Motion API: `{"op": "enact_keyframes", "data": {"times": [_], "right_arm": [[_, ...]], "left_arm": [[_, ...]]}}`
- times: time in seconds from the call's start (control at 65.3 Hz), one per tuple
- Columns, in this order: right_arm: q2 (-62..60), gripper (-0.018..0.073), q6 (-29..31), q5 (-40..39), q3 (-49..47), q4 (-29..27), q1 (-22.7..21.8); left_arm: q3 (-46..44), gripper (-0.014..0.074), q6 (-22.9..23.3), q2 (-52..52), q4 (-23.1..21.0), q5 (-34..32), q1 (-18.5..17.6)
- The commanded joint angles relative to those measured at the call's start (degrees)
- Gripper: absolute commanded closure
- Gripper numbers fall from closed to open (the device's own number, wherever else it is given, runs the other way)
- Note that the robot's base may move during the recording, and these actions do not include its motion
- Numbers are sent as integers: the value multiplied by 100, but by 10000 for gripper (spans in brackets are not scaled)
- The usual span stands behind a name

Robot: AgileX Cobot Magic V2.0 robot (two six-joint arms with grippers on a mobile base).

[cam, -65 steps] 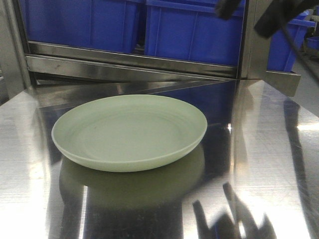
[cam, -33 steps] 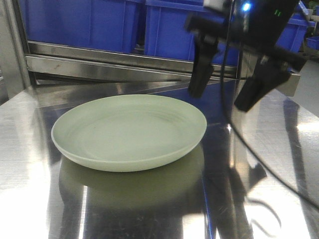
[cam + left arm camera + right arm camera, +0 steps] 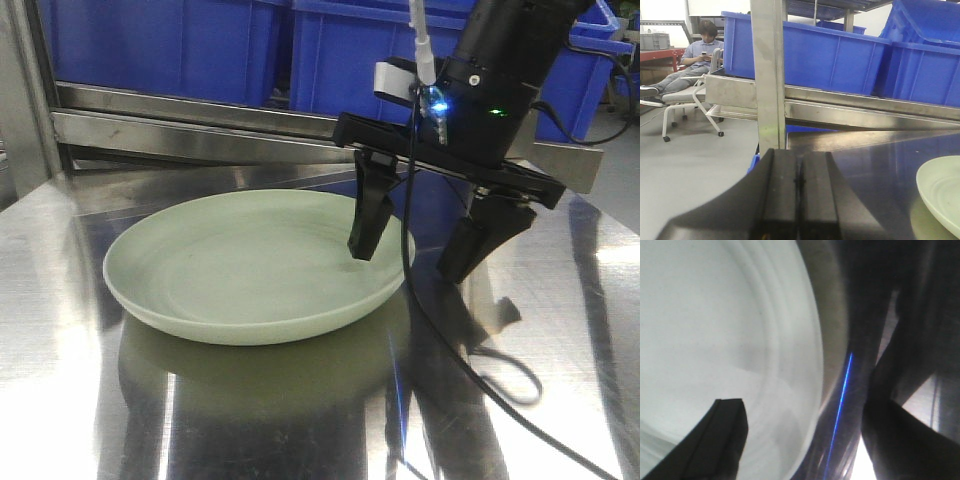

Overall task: Place green plate on second shelf with right arm
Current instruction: 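Lower the right gripper onto the rim of the pale green plate, then close the right gripper on the plate rim and lift it up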

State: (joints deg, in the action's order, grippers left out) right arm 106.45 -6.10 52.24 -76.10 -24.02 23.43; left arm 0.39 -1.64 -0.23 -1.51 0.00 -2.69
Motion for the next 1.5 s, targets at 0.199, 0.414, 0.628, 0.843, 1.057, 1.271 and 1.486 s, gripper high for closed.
{"op": "enact_keyframes", "data": {"times": [0.199, 0.414, 0.628, 0.843, 1.057, 1.271, 1.486], "right_arm": [[-228, 485, -31, -41, -174, -242, -46], [-447, 505, 118, 47, -174, -116, -184], [-1529, 505, 119, -138, -169, 692, -147], [-3128, 505, 119, -503, -144, 1357, -147], [-4928, 505, 114, -1173, 495, 2081, -153], [-6904, 505, 114, -1938, 1782, 2550, -153], [-8840, 505, -123, -2191, 2972, 3375, -153]], "left_arm": [[227, 466, 14, -90, -42, -463, -44], [227, 466, 14, -90, -42, -463, -44], [227, 466, 14, -90, -42, -463, -44], [227, 466, 14, -90, -42, -463, -44], [227, 466, 14, -90, -42, -463, -44], [227, 466, 14, -90, -42, -463, -44], [227, 466, 14, -90, -42, -463, -44]]}}
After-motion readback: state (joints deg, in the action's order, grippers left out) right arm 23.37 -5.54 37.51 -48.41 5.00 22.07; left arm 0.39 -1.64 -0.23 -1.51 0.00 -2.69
